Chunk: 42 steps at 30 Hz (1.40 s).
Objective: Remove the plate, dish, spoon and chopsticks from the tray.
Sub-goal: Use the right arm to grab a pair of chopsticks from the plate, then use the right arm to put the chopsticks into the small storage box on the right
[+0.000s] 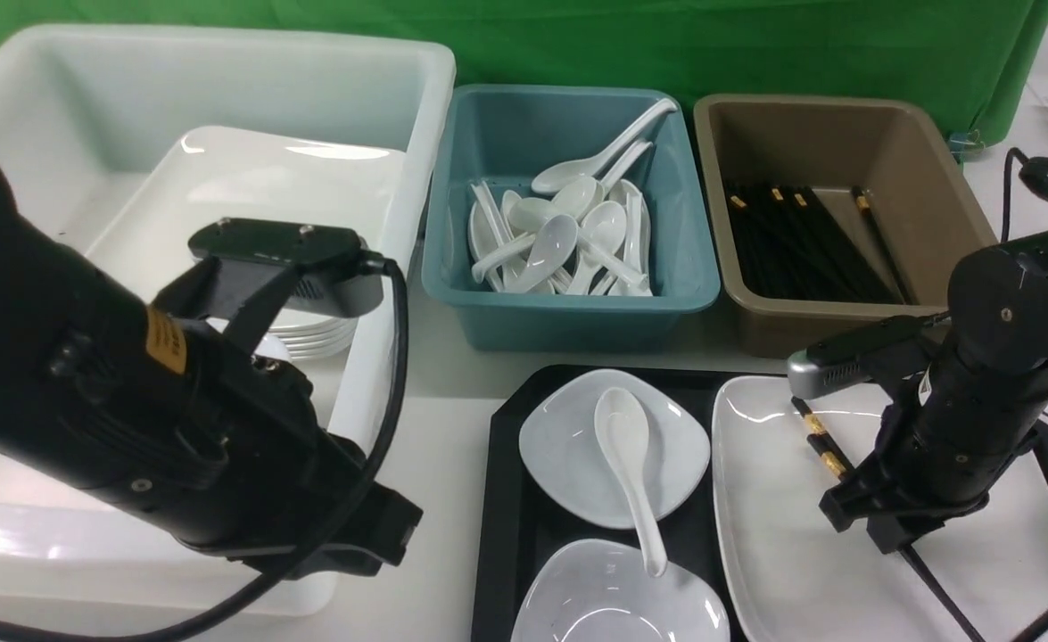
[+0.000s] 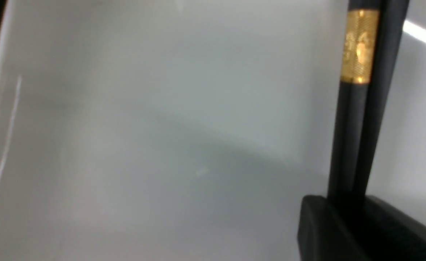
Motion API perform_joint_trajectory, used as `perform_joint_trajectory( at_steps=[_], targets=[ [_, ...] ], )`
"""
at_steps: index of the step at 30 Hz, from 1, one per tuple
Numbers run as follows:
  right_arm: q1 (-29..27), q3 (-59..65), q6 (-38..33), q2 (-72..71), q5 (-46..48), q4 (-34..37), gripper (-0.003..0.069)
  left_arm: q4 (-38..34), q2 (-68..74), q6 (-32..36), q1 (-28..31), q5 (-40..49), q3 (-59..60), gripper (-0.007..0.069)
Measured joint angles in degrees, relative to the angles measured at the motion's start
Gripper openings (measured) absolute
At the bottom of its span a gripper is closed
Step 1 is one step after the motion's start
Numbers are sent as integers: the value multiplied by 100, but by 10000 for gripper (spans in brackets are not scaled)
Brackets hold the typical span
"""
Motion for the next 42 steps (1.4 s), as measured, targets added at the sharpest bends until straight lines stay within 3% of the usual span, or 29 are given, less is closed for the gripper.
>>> perform_joint_trajectory(
  at_steps=[9,14,20,26,34,42],
  targets=[
    [508,-82,-367,-1180,600,673,132,0,0,32,0,-221,0,8],
    [253,-1006,-394,-1224,383,695,132,0,0,38,0,-457,0,8],
    [-482,-2964,-405,-256,-477,695,132,-6,0,43,0,-618,0,8],
    [-787,-4334,-405,946,-1133,690,132,-6,0,43,0,-695,0,8],
    [-871,-4704,-405,2121,-2373,668,132,-1,0,43,0,-701,0,8],
    [-871,-4701,-405,2403,-2082,224,163,9,0,43,0,-728,0,8]
  ],
)
